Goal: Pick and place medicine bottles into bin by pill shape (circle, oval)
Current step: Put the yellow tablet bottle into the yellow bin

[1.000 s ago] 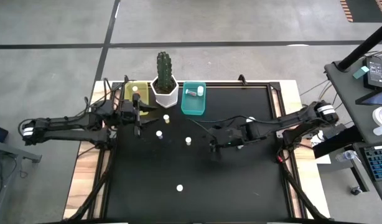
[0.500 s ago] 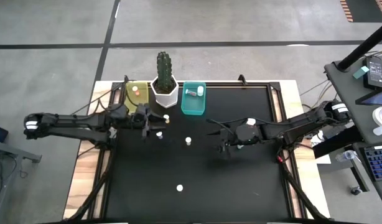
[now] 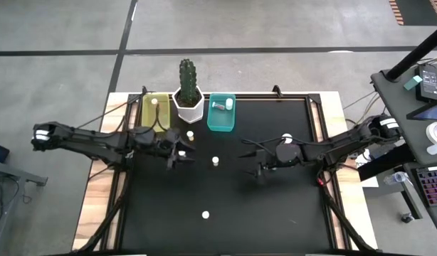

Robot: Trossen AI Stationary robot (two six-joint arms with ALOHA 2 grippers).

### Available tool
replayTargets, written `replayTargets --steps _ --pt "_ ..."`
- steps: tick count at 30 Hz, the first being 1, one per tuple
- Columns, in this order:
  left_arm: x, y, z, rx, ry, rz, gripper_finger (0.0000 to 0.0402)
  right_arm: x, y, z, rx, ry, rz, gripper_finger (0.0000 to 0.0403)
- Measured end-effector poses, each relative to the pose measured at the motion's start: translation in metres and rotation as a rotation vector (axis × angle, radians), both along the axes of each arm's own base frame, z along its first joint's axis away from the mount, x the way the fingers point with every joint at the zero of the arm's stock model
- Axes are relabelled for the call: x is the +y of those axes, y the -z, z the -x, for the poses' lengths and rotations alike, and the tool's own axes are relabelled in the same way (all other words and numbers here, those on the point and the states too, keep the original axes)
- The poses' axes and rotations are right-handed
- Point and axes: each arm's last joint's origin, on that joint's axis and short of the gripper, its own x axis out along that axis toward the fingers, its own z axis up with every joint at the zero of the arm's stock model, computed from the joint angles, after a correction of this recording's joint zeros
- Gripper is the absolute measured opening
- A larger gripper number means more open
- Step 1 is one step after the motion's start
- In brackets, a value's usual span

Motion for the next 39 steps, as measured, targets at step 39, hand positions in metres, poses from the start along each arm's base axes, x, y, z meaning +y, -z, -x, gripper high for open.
replayTargets --steps 39 --pt "-0.030 0.010 -0.111 0.514 0.063 -0.294 0.0215 -0.013 -0.041 0.066 -0.164 -0.033 0.251 0.0231"
